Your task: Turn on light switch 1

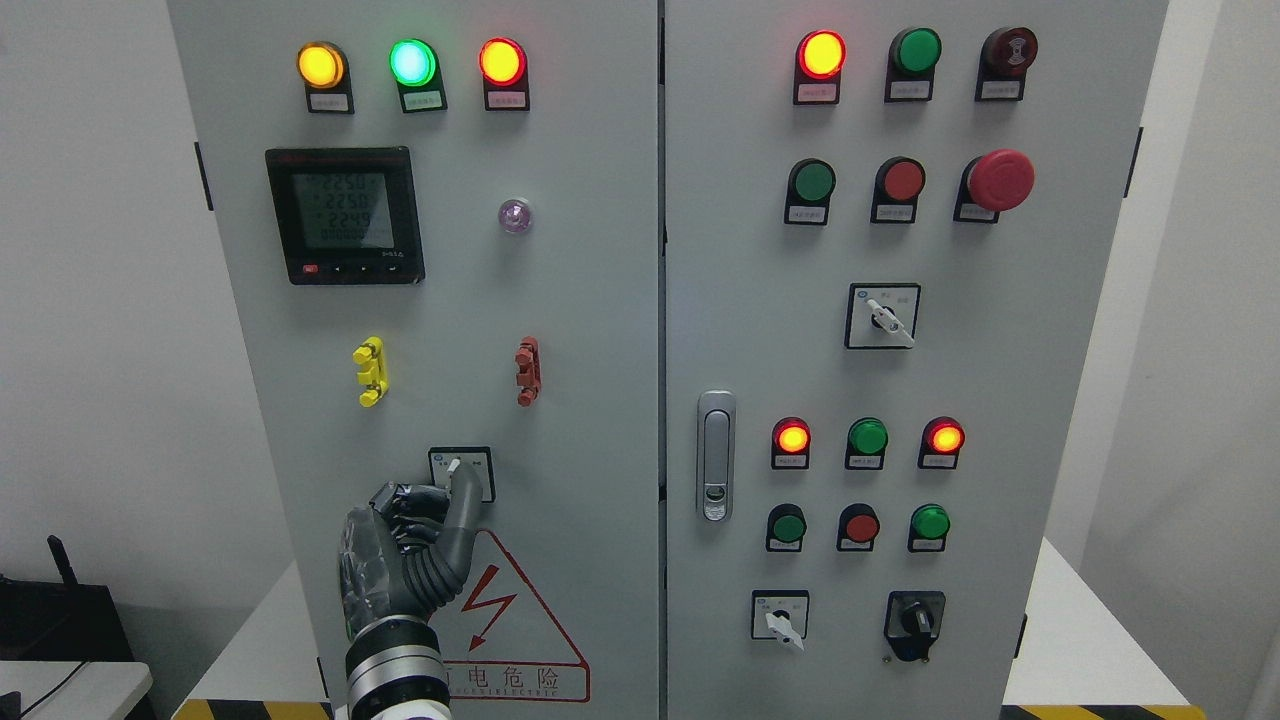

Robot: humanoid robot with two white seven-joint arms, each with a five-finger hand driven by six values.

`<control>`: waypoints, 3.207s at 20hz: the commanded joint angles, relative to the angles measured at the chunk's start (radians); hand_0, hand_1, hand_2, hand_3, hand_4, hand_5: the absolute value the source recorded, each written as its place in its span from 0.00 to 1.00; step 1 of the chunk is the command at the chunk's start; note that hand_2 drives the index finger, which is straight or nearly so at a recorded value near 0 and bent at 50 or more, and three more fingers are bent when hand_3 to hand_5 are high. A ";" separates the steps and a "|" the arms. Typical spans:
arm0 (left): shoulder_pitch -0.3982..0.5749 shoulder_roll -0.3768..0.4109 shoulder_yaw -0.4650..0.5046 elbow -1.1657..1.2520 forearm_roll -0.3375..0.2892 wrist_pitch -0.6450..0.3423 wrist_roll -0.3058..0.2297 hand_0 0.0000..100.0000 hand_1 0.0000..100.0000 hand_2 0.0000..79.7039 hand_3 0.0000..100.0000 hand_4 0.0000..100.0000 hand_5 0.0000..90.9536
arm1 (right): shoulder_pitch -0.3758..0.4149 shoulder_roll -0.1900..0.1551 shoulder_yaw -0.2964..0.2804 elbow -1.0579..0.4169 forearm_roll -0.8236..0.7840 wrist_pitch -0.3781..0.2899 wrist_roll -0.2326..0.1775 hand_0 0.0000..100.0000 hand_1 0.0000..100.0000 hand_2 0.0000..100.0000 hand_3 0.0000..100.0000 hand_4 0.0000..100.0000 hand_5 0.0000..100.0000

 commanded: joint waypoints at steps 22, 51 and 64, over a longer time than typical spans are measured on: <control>-0.001 0.000 -0.001 0.002 0.001 0.000 -0.008 0.46 0.39 0.76 0.74 0.76 0.67 | 0.000 0.001 0.017 0.000 -0.025 0.000 0.000 0.12 0.39 0.00 0.00 0.00 0.00; -0.005 0.000 -0.006 0.002 0.027 0.000 -0.026 0.49 0.26 0.80 0.76 0.77 0.69 | 0.000 -0.001 0.017 0.000 -0.025 0.000 0.000 0.12 0.39 0.00 0.00 0.00 0.00; 0.006 0.000 -0.006 -0.006 0.025 -0.001 -0.025 0.40 0.26 0.80 0.76 0.77 0.69 | 0.000 0.001 0.017 0.000 -0.025 0.000 0.000 0.12 0.39 0.00 0.00 0.00 0.00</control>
